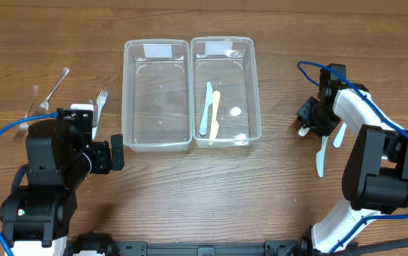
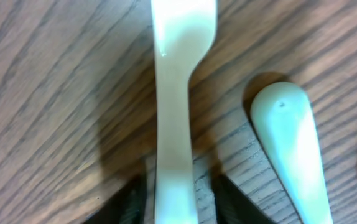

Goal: Pack container
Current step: 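Grasp the white plastic spoon on the right with the right gripper, then lower the white spoon into the right container and release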

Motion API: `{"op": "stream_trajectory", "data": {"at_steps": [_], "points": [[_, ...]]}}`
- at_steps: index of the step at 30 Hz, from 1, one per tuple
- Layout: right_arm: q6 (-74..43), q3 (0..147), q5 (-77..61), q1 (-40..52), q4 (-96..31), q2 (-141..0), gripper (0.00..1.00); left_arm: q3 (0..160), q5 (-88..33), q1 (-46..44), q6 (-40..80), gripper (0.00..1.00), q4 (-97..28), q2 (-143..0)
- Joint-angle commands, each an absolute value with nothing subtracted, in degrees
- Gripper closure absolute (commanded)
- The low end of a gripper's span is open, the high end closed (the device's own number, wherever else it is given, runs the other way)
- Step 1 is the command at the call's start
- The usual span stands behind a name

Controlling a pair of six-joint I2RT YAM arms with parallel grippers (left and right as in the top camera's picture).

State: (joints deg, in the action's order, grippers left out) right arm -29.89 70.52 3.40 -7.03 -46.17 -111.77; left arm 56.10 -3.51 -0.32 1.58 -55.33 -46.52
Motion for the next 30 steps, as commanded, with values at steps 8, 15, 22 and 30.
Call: {"op": "stream_trajectory", "data": {"at_steps": [8,15,22,30], "points": [[-29.95,68.62,0.32,-6.81,-45.47,-116.22,0.89,57.52,-4.51,-0.01,2.35,0.00,-55.22,-46.39],[-25.63,75.40,0.54,-5.28,-50.76,-111.35,0.89,57.52,-4.51,-0.01,2.35,0.00,-55.13,-46.39],[-16.56,94.56,2.72,8.58,-62.96,-99.35,0.89,57.52,-4.51,-0.01,2.35,0.00,-55.07,-46.39],[-16.10,98.63,2.92,27.55,-63.72,-105.32,0.88,57.52,-4.51,-0.01,2.35,0.00,-55.02,-46.39]]}}
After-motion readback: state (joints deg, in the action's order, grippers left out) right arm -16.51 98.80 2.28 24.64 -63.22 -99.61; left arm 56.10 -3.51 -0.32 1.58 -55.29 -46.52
